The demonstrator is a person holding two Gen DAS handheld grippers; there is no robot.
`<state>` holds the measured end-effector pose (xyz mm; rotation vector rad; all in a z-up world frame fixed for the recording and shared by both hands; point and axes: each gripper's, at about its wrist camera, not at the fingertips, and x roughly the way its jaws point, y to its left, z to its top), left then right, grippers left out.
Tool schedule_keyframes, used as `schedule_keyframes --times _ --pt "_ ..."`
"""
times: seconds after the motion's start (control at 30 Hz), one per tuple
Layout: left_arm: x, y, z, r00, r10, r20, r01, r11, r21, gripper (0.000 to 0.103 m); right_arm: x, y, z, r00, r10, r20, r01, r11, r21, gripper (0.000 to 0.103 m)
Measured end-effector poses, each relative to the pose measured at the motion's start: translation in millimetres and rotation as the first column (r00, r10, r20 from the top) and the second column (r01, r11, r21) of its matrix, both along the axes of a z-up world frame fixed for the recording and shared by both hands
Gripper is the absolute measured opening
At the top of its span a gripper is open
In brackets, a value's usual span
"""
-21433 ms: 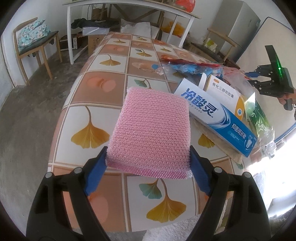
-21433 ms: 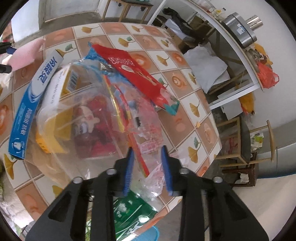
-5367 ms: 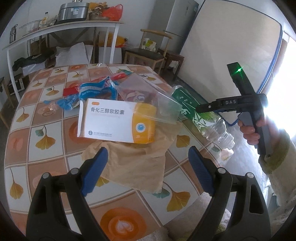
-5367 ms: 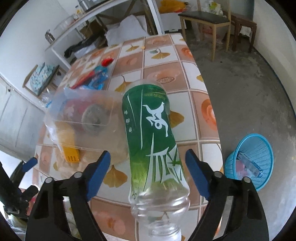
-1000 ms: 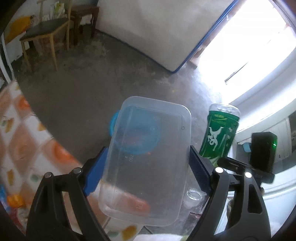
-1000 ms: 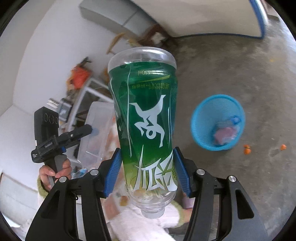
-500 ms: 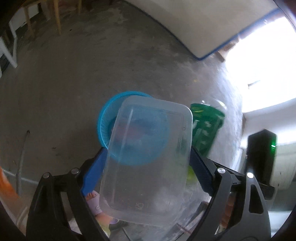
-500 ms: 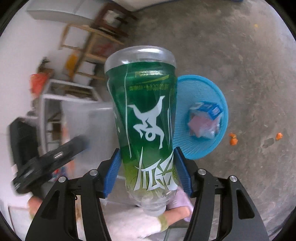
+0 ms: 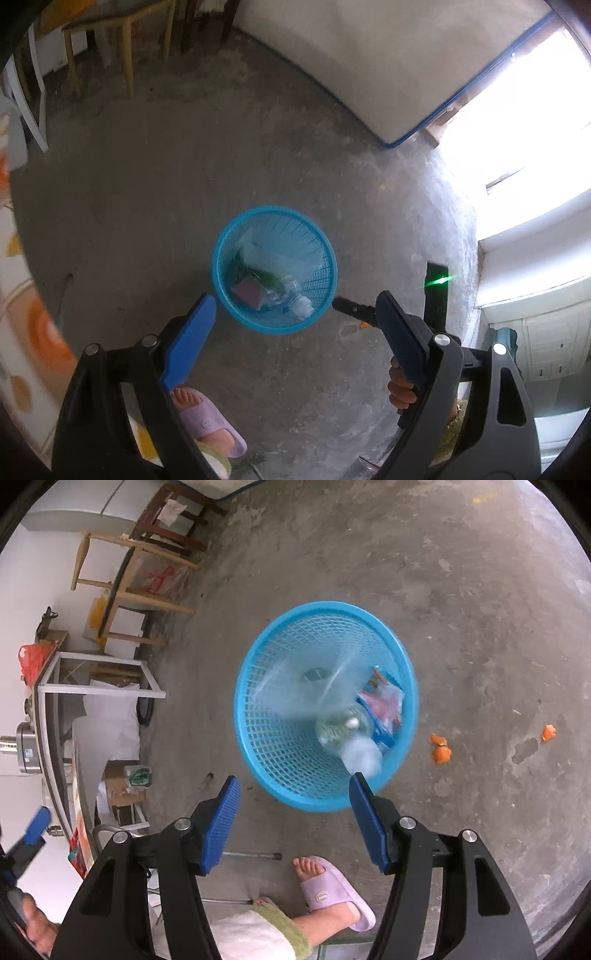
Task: Collect trash
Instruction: 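Carry bottle and container over the blue wastebasket and open both tools, then swing both open tools back over the table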
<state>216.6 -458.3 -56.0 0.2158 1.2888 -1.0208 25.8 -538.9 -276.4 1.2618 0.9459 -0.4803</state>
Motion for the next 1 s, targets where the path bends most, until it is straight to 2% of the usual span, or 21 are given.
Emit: schedule_keyframes --times 0.27,0.4,0.53,0.67,0.83,0.93,1.0 --pt "-10 52 55 0.998 0.014 0.057 -0.008 0.994 -0.106 0.084 -58 23 35 0.999 -0.035 0.033 0.036 0.998 -0.042 0.060" --pt "-25 103 80 0.996 0.016 0.086 -0.003 0.988 -0.152 0.084 -80 42 58 0.998 -0.047 0.051 0.051 0.996 -0.078 0.060" --pt "-38 153 94 0.990 0.039 0.134 -0.014 0.984 -0.177 0.084 -95 61 82 0.996 -0.041 0.085 0.051 0.992 -0.117 0.060" --pt "-44 212 105 0.977 0.106 0.185 -0.068 0.978 -0.198 0.085 -99 88 117 0.993 -0.001 0.118 0.024 0.981 -0.192 0.068" --pt "-48 297 116 0.942 0.227 0.247 -0.169 0.957 -0.236 0.087 -91 121 168 0.980 0.091 0.177 -0.036 0.956 -0.293 0.075" --pt "-46 350 128 0.905 0.323 0.278 -0.252 0.932 -0.260 0.089 -81 148 203 0.962 0.175 0.208 -0.087 0.923 -0.375 0.078" --pt "-47 388 133 0.865 0.397 0.307 -0.319 0.907 -0.276 0.089 -71 166 222 0.945 0.235 0.228 -0.127 0.904 -0.407 0.078"
